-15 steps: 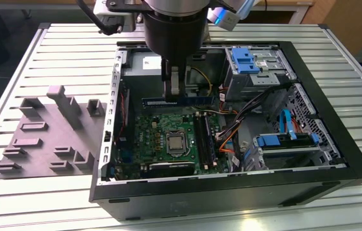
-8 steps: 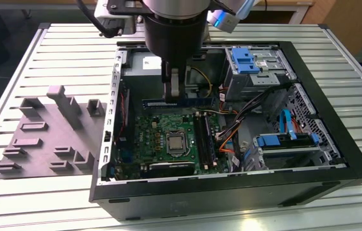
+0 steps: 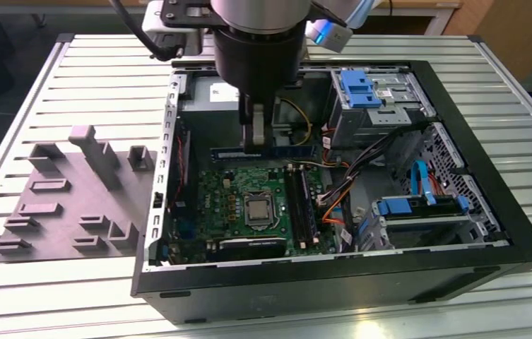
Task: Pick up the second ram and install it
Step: 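Pick up the second ram and move it above second insertion slot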
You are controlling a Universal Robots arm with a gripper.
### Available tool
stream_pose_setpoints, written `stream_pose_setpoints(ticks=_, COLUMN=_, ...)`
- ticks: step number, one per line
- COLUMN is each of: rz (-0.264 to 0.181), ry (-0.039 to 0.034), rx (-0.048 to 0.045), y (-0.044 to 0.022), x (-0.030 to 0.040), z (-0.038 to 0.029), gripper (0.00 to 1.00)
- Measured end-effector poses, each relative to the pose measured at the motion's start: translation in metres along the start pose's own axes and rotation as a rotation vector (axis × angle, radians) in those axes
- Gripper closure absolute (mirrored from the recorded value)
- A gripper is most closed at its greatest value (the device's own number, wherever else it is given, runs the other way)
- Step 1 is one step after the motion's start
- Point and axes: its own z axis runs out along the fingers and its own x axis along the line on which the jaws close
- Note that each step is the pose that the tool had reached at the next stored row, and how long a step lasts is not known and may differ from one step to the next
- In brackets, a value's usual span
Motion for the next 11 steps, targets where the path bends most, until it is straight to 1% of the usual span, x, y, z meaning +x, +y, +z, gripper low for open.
stream_pose_setpoints(ticks=11, rz=0.000, ry=0.0000, rx=-0.0002, y=-0.0066, x=0.0001, z=0.0063, gripper=0.89)
